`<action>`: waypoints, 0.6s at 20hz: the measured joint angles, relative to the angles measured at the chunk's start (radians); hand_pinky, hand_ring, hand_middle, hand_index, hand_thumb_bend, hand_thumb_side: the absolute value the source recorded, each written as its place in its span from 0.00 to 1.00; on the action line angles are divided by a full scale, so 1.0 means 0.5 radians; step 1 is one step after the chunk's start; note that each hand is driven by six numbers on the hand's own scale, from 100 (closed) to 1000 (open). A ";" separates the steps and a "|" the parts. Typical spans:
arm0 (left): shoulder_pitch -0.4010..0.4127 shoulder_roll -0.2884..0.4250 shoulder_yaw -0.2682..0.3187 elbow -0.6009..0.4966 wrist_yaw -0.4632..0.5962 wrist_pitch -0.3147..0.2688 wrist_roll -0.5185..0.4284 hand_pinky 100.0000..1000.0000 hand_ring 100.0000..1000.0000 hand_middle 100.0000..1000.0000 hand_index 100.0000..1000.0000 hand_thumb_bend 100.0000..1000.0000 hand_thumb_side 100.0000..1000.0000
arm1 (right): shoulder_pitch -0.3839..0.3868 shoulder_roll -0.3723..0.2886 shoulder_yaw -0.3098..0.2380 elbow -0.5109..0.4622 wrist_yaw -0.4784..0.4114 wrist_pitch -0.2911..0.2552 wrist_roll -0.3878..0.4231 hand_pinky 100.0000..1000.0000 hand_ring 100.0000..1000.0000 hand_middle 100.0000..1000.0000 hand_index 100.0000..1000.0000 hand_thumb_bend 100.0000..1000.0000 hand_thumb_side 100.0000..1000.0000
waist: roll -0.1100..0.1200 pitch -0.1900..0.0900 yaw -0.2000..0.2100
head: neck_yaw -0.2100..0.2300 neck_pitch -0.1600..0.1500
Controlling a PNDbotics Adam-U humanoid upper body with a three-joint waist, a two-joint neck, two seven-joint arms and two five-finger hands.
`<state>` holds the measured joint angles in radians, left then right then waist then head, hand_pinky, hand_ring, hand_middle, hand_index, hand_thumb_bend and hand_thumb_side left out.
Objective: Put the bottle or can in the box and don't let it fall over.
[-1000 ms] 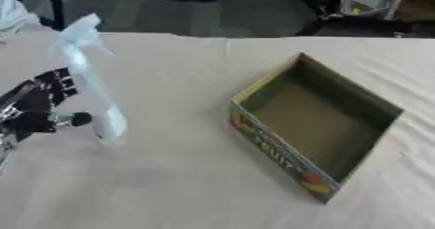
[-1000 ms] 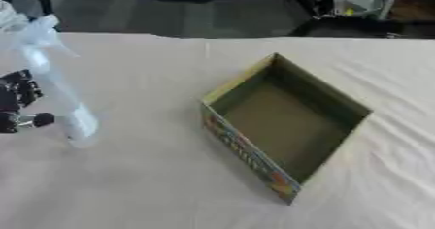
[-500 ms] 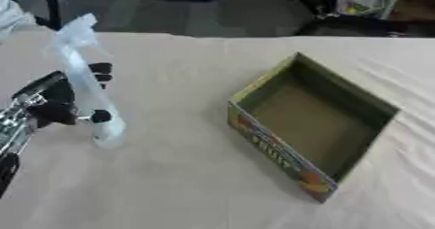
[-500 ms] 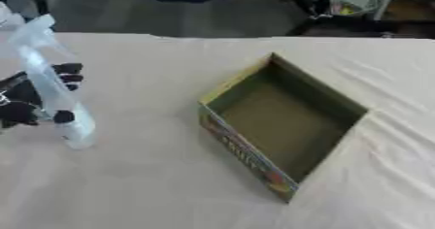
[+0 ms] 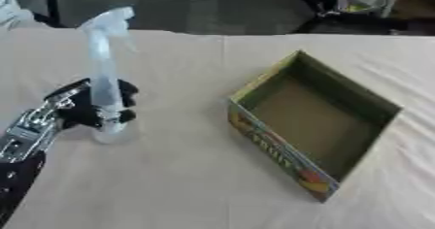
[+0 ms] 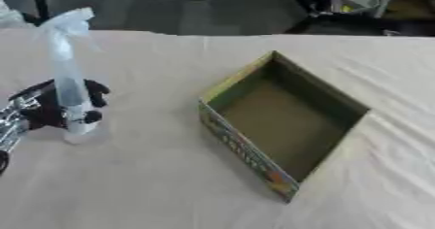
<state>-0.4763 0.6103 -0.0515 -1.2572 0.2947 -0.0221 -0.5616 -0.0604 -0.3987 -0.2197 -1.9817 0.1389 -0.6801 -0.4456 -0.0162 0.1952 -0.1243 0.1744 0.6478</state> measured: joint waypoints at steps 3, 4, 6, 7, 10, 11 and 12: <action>-0.012 -0.011 0.000 0.000 -0.039 -0.039 0.123 0.62 0.47 0.46 0.30 0.00 0.22 | 0.000 0.000 0.007 0.000 -0.006 -0.002 0.003 1.00 0.92 0.81 0.83 0.00 0.63 | -0.003 0.000 0.000 | 0.000 -0.001; -0.014 -0.011 -0.001 0.000 -0.052 -0.057 0.162 0.60 0.44 0.43 0.25 0.00 0.23 | 0.000 0.000 0.010 0.000 -0.007 -0.001 0.004 1.00 0.92 0.81 0.83 0.00 0.63 | -0.004 0.000 -0.001 | 0.000 -0.004; -0.014 -0.020 -0.002 -0.006 -0.065 -0.105 0.229 0.60 0.44 0.43 0.25 0.00 0.23 | 0.000 0.000 0.010 0.000 -0.009 0.001 0.007 1.00 0.92 0.81 0.83 0.00 0.63 | -0.004 0.000 -0.001 | 0.000 -0.011; -0.014 -0.025 -0.007 -0.014 -0.067 -0.129 0.256 0.60 0.44 0.43 0.25 0.00 0.23 | 0.000 0.000 0.010 0.000 -0.009 0.002 0.009 1.00 0.92 0.81 0.83 0.00 0.63 | -0.004 0.000 -0.001 | 0.000 -0.015; -0.014 -0.027 -0.015 -0.027 -0.070 -0.173 0.306 0.58 0.39 0.36 0.13 0.00 0.23 | 0.000 0.000 0.010 0.000 -0.018 0.004 0.013 1.00 0.92 0.80 0.83 0.00 0.63 | -0.004 0.000 -0.005 | 0.000 -0.016; -0.022 -0.033 -0.011 -0.037 -0.067 -0.187 0.321 0.56 0.36 0.34 0.11 0.00 0.20 | 0.000 0.000 0.010 0.000 -0.022 0.004 0.013 1.00 0.92 0.80 0.83 0.00 0.63 | -0.004 0.000 -0.005 | 0.000 -0.016; -0.040 -0.043 -0.010 -0.058 -0.059 -0.205 0.339 0.53 0.34 0.32 0.10 0.00 0.20 | 0.000 0.001 0.010 0.000 -0.024 0.003 0.015 1.00 0.92 0.80 0.83 0.00 0.63 | -0.004 0.000 -0.005 | 0.000 -0.016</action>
<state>-0.4965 0.5886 -0.0568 -1.2862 0.2654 -0.1248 -0.3920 -0.0605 -0.3984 -0.2145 -1.9817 0.1270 -0.6784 -0.4384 -0.0184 0.1952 -0.1266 0.1743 0.6400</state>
